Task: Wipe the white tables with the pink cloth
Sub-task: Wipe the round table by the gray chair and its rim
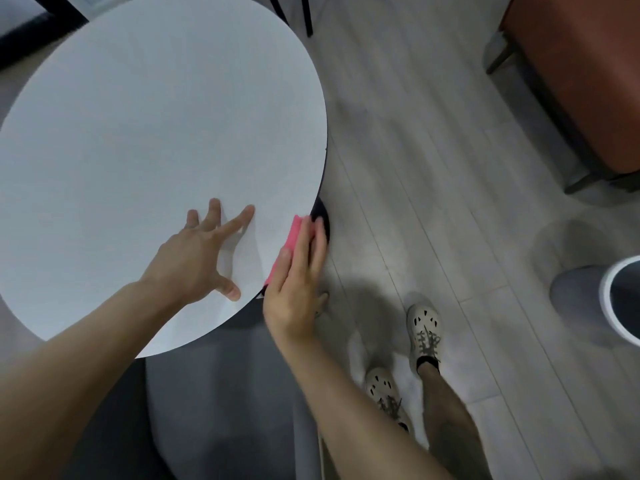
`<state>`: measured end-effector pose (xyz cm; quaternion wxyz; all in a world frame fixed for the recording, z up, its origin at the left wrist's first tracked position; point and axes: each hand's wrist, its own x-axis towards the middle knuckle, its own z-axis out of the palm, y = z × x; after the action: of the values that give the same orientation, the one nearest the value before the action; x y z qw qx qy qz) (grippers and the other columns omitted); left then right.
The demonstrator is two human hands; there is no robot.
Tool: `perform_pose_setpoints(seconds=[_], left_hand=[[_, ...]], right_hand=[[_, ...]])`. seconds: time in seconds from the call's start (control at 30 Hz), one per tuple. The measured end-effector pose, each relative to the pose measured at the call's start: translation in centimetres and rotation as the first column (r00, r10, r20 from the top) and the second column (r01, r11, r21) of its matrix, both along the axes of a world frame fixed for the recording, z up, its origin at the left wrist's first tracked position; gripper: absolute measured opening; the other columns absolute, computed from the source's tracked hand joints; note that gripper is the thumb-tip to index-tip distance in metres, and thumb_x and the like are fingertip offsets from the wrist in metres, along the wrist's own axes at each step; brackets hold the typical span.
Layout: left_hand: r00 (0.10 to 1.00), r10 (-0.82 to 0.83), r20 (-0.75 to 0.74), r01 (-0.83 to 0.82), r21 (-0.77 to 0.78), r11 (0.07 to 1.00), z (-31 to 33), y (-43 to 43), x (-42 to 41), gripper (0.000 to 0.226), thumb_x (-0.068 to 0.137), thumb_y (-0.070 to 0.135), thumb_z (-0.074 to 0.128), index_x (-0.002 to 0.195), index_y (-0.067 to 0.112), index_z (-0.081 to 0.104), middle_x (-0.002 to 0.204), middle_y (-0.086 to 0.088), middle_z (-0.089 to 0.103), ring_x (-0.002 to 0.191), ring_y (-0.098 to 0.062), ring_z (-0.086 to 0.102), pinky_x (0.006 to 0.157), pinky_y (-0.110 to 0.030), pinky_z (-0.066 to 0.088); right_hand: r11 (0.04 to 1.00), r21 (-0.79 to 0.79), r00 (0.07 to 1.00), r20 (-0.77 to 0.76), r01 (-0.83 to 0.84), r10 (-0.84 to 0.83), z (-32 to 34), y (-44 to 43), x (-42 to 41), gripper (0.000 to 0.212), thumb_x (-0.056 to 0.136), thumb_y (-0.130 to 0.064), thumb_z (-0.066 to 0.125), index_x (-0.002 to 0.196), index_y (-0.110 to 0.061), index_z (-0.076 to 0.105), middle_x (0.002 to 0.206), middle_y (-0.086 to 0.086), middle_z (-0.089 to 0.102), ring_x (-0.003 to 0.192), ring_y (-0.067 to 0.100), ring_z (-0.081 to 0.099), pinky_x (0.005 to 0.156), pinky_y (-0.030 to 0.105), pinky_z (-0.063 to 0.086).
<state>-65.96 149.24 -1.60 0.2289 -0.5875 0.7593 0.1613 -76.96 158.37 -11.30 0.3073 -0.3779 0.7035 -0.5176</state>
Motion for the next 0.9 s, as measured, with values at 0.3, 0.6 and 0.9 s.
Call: perform_pose_setpoints(seconds=[0.3,0.6,0.9], left_hand=[[1.0,-0.014,-0.013,0.014,-0.013,1.0,-0.2,-0.1,0.4,0.159,0.058,0.046,0.106,0.159,0.07,-0.014,0.182,-0.001,0.0,0.162,-0.038,0.018,0.105,-0.061,0.053],[1.0,-0.008,-0.004,0.008,-0.007,1.0,-0.1,-0.1,0.3,0.157,0.061,0.045,0.105,0.159,0.07,-0.014,0.183,0.001,-0.002,0.165,-0.036,0.013,0.108,-0.058,0.053],[1.0,-0.014,0.01,0.014,-0.022,1.0,-0.3,-0.1,0.5,0.158,0.06,0.045,0.106,0.16,0.069,-0.014,0.182,0.001,-0.002,0.164,-0.037,0.012,0.104,-0.058,0.054]], right_hand=[[0.996,0.027,0.985,0.147,0.087,-0.09,0.6,-8.0,-5.0,0.055,0.116,-0.022,0.047,0.167,-0.007,0.032,0.172,0.009,0.038,0.157,0.023,0.04,0.126,0.026,0.037],[0.999,-0.044,0.996,0.094,0.007,-0.003,0.5,-3.9,-1.8,0.056,0.116,-0.014,0.042,0.171,-0.015,0.028,0.181,0.0,0.014,0.165,0.009,0.018,0.131,0.029,0.029],[0.998,-0.003,0.992,0.104,0.07,-0.069,1.0,-4.5,-1.6,0.058,0.118,-0.018,0.04,0.172,-0.013,0.021,0.18,0.001,0.016,0.166,0.015,0.019,0.131,0.04,0.032]])
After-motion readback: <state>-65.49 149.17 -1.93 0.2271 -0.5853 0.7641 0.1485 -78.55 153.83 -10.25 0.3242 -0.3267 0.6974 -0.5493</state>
